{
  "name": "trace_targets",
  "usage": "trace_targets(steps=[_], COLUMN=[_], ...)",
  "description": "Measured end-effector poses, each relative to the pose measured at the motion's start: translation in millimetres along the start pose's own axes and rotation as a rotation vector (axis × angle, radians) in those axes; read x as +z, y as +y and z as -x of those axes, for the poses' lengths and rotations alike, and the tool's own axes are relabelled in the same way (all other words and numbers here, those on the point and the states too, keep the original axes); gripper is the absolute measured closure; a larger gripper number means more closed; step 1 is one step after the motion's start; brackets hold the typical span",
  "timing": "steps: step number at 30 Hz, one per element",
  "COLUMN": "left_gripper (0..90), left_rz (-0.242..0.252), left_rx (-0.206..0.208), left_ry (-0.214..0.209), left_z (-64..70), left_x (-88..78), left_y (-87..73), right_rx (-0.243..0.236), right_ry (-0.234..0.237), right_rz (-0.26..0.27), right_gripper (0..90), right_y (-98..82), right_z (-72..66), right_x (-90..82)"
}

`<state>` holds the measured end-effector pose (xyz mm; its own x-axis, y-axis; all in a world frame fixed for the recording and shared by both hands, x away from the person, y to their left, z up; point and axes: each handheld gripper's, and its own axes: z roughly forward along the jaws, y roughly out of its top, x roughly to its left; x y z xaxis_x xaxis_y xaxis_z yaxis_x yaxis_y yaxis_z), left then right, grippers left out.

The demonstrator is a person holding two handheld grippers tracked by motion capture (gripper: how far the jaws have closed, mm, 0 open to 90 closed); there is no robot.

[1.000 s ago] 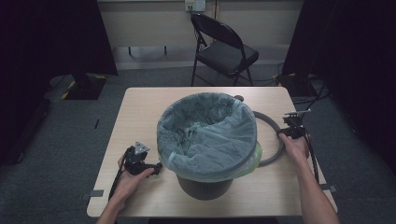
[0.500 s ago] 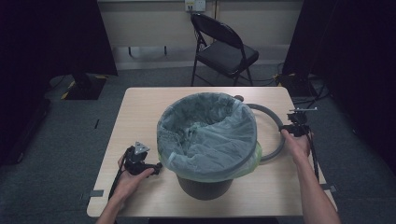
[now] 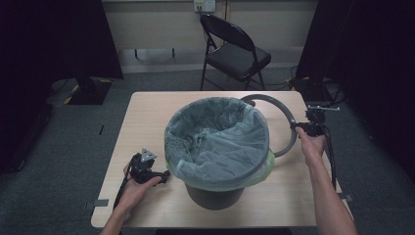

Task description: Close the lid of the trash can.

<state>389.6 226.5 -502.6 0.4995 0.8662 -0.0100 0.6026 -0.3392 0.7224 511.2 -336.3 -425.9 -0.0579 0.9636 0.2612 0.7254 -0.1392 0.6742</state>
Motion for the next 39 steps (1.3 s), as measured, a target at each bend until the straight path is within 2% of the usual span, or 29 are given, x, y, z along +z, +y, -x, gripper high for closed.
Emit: trace_targets(steps=[6, 12, 20, 27, 32, 36, 39], left_gripper=[4.2, 4.2, 4.2, 4.2, 4.2, 4.2, 4.1], left_rz=[0.001, 0.0, 0.0, 0.001, 0.001, 0.002, 0.0], left_rx=[0.002, 0.001, -0.003, -0.002, 0.003, 0.004, 0.007], left_ry=[0.001, 0.0, -0.003, -0.001, 0.003, 0.003, 0.003], left_z=[-0.2, -0.1, 0.2, 0.1, -0.3, -0.4, -0.7], left_x=[0.0, 0.0, 0.1, 0.2, 0.1, 0.1, 0.0], left_y=[0.1, 0.0, -0.1, 0.0, 0.1, 0.1, 0.2], right_rx=[0.025, 0.026, 0.047, 0.053, 0.05, 0.074, 0.097], right_ry=[0.033, 0.06, 0.067, 0.091, 0.089, 0.052, 0.069], right_rz=[0.028, 0.065, 0.103, 0.14, 0.147, 0.147, 0.15], right_gripper=[80.0, 80.0, 80.1, 80.0, 79.9, 80.0, 80.0], right_y=[6.3, 16.4, 30.2, 46.7, 56.5, 65.6, 69.9], right_z=[-4.8, -13.3, -12.3, -18.4, -20.7, -16.9, -15.6], right_x=[-3.2, -9.6, -15.6, -22.2, -20.4, -16.3, -14.5])
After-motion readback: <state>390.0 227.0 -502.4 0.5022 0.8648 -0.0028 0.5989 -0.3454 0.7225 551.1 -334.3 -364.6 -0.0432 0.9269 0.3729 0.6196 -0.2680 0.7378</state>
